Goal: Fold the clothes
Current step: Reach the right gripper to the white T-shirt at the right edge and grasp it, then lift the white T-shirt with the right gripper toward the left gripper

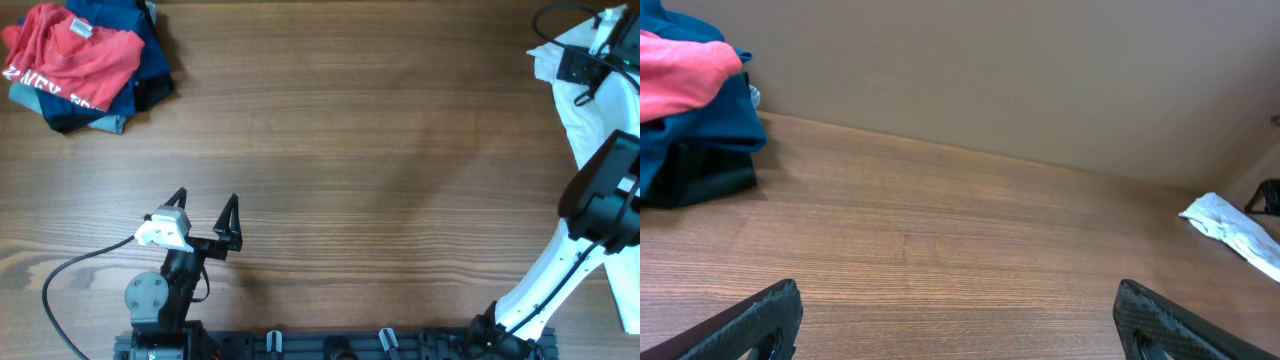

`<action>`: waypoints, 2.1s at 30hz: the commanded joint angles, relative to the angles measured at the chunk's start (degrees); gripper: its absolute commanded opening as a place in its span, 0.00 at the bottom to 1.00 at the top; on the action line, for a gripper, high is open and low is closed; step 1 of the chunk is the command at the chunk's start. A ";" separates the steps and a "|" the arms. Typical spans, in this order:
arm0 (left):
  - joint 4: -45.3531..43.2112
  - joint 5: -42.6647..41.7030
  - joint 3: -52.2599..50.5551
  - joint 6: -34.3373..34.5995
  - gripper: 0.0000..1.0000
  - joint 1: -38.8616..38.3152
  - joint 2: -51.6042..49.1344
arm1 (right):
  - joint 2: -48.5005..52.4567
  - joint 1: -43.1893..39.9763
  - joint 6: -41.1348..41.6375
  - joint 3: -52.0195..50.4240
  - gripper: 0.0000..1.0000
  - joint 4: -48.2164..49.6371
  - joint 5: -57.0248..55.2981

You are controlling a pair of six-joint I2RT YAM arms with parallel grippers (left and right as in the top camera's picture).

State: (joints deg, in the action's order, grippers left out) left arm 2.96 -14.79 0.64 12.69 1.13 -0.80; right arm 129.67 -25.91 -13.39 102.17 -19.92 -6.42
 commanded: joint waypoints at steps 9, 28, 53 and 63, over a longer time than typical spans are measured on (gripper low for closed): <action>0.09 0.55 -0.33 -0.92 1.00 -0.28 0.42 | 6.32 -1.40 -1.66 1.01 0.87 2.32 4.70; 0.09 0.55 -0.33 -0.92 1.00 -0.28 0.42 | 8.26 -1.40 2.38 1.01 0.18 4.46 6.08; 0.09 0.55 -0.33 -0.94 1.00 -0.28 0.42 | -3.41 -0.52 11.87 1.01 0.04 -1.49 11.98; 0.09 0.55 -0.33 -0.94 1.00 -0.28 0.42 | -23.45 16.98 14.93 1.01 0.04 -8.00 28.94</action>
State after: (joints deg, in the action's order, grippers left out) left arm 2.98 -14.79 0.64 12.69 1.13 -0.80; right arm 112.55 -17.32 -0.03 102.17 -25.93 15.84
